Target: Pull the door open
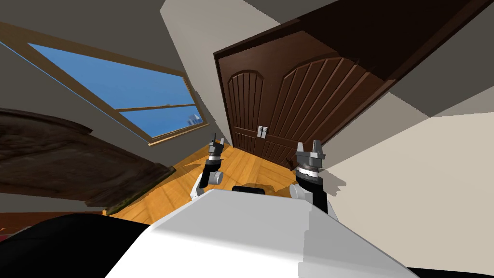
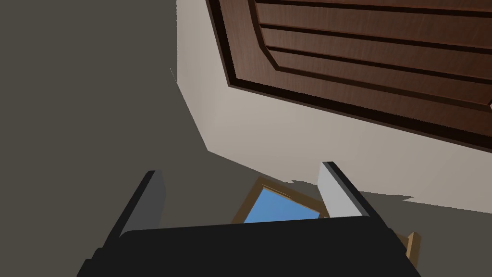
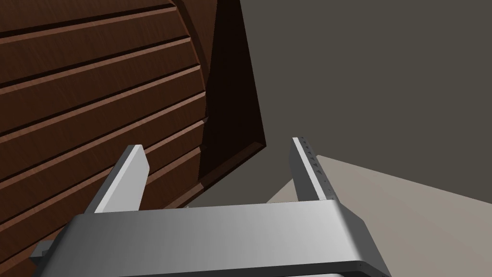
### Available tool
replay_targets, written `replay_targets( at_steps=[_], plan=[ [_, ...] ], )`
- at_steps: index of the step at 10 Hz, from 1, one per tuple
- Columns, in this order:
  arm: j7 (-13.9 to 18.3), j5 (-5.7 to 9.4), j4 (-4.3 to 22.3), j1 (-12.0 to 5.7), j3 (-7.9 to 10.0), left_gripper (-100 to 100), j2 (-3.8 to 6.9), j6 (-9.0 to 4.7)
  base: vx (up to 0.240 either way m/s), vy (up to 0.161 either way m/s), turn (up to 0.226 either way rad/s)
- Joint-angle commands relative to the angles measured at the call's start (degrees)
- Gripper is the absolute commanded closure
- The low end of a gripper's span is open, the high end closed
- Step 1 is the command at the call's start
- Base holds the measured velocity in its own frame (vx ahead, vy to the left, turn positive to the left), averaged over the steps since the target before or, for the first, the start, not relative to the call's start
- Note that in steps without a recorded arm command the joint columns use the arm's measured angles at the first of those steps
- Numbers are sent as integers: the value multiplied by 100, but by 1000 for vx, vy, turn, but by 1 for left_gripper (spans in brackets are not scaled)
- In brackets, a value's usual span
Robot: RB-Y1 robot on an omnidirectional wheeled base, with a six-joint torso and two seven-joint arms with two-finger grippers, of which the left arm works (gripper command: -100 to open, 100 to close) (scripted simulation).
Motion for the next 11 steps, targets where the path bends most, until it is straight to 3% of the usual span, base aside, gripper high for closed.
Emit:
replay_targets(
  at_steps=[1,8,9,11],
  plan=[
    [31,-29,222,-103,-38,-100,38,12,97,-49,-47],
    [221,-129,1286,-651,-140,-100,248,125,103,-48,-47],
    [221,-129,1286,-651,-140,-100,248,125,72,-25,-9],
    [278,-159,1610,-818,-171,-100,306,159,71,-40,-47]
  ],
)
